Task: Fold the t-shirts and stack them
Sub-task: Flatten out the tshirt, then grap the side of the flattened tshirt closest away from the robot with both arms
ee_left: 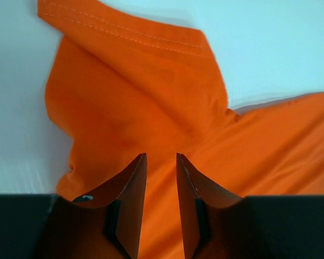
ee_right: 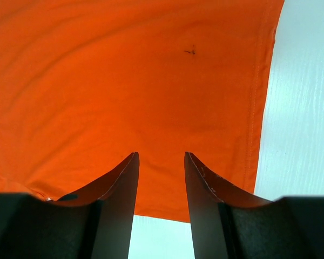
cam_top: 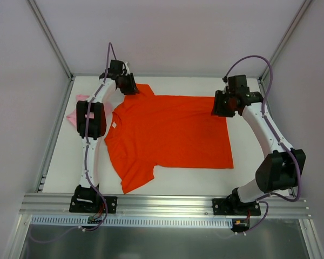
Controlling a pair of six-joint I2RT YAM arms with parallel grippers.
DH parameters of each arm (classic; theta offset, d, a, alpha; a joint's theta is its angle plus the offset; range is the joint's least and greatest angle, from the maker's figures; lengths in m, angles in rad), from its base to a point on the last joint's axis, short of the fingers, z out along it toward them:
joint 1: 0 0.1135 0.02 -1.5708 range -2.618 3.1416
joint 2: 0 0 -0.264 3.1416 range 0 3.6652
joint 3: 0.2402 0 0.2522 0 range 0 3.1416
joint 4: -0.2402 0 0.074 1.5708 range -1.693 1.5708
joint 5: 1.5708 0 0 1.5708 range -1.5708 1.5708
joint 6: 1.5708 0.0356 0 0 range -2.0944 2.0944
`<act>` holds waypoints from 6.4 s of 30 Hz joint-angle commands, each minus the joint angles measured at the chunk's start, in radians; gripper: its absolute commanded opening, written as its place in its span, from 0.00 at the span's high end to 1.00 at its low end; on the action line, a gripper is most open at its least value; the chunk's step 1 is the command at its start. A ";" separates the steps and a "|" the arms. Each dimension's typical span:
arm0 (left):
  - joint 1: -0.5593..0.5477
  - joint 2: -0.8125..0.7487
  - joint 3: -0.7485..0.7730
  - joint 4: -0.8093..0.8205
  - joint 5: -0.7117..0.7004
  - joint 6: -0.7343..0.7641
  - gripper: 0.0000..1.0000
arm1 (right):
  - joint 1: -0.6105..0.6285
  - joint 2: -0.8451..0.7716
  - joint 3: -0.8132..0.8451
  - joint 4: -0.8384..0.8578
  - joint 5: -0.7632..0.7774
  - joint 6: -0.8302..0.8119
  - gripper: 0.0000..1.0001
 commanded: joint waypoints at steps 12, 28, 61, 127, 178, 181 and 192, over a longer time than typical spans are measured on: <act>-0.044 0.090 0.111 0.002 -0.214 0.086 0.66 | 0.065 -0.250 -0.125 -0.025 0.115 0.027 0.57; -0.046 -0.003 -0.001 0.210 -0.125 0.057 0.69 | 0.146 -0.256 -0.148 -0.044 0.179 0.097 0.57; -0.067 -0.071 -0.012 -0.093 -0.285 0.407 0.71 | 0.347 -0.209 -0.126 -0.047 0.233 0.179 0.56; -0.279 -1.425 -1.463 -0.323 -0.131 -0.391 0.40 | -0.033 -0.308 -0.553 0.011 0.279 0.163 0.41; -0.785 -1.397 -1.620 -0.372 -0.504 -0.964 0.45 | -0.182 -0.402 -0.654 0.105 0.196 0.160 0.39; -0.817 -1.357 -1.606 -0.405 -0.530 -0.994 0.45 | -0.228 -0.404 -0.662 0.099 0.198 0.157 0.39; -0.853 -1.183 -1.613 -0.224 -0.588 -0.963 0.53 | -0.271 -0.462 -0.706 0.100 0.231 0.186 0.39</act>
